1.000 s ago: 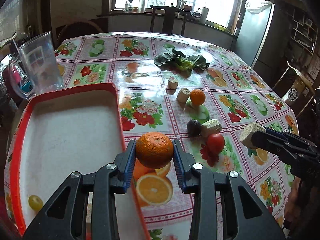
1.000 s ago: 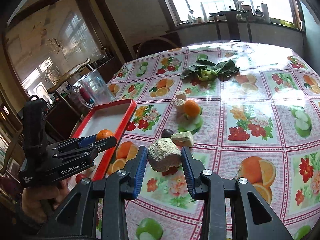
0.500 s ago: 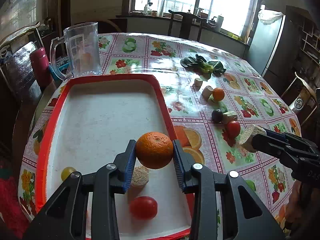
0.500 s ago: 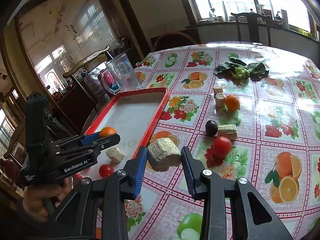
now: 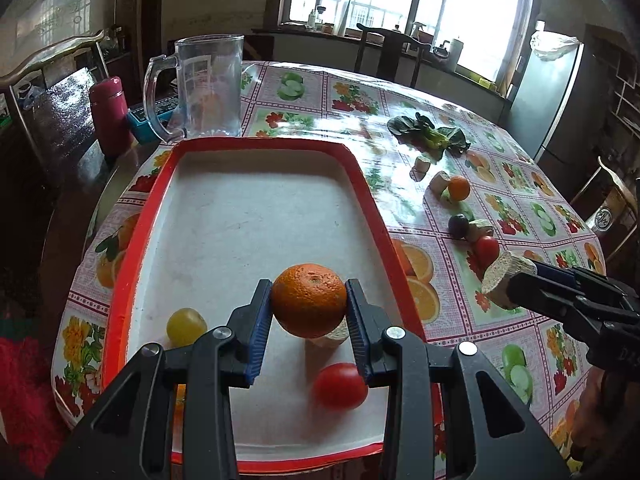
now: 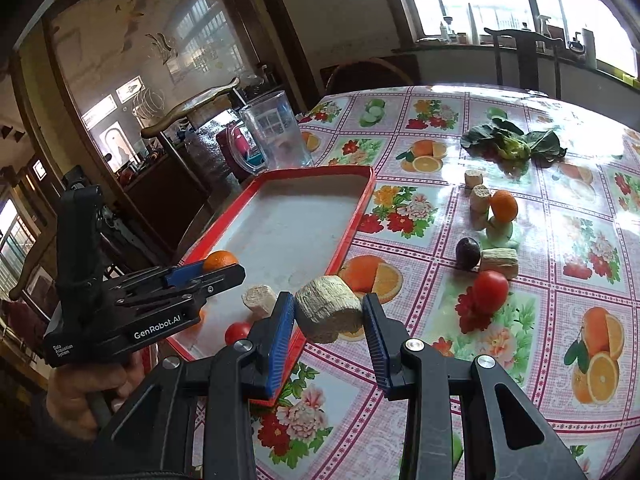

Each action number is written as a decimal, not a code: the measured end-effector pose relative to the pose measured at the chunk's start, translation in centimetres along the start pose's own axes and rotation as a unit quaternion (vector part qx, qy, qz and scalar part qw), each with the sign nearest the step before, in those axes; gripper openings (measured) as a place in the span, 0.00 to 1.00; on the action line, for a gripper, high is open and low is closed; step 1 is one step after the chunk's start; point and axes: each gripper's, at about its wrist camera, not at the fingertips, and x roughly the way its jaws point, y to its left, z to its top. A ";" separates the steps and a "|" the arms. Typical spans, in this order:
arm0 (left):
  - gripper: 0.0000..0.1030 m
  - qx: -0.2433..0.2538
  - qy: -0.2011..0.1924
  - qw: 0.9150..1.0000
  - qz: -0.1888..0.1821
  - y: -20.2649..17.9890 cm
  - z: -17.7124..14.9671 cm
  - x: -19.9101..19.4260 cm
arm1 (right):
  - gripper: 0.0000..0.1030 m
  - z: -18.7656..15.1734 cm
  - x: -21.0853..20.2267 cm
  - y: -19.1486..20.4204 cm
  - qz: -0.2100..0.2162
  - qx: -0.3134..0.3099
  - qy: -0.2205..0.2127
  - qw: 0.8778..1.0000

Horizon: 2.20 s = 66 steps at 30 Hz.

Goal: Organize fruits
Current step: 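Carry the orange with the left tool while the right tool carries the block over the tray, then open the left tool releasing the orange while the right tool releases the block, then move both tools back toward the fruit cluster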

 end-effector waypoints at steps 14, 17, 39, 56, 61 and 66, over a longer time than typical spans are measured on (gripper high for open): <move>0.32 -0.042 0.001 0.999 0.014 4.9 -0.4 -0.2 | 0.35 1.2 3.8 3.2 0.022 -0.025 0.022 0.999; 0.32 -0.057 0.003 0.998 0.014 6.3 -0.1 0.0 | 0.35 1.8 5.1 3.8 0.025 -0.033 0.029 0.999; 0.33 -0.061 0.056 0.996 0.025 8.4 1.1 4.7 | 0.36 3.1 13.4 5.2 0.009 -0.063 0.093 0.994; 0.53 -0.055 0.005 0.998 -0.001 6.2 1.1 0.4 | 0.44 1.5 3.2 0.8 0.019 -0.001 0.005 1.000; 0.71 -0.024 -0.014 0.999 -0.017 2.8 1.3 -0.4 | 0.44 0.0 0.7 -2.9 -0.010 0.034 -0.002 0.999; 0.71 0.003 -0.019 0.999 -0.046 -0.5 1.7 -0.6 | 0.44 -1.1 -1.4 -6.1 -0.033 0.063 -0.011 0.997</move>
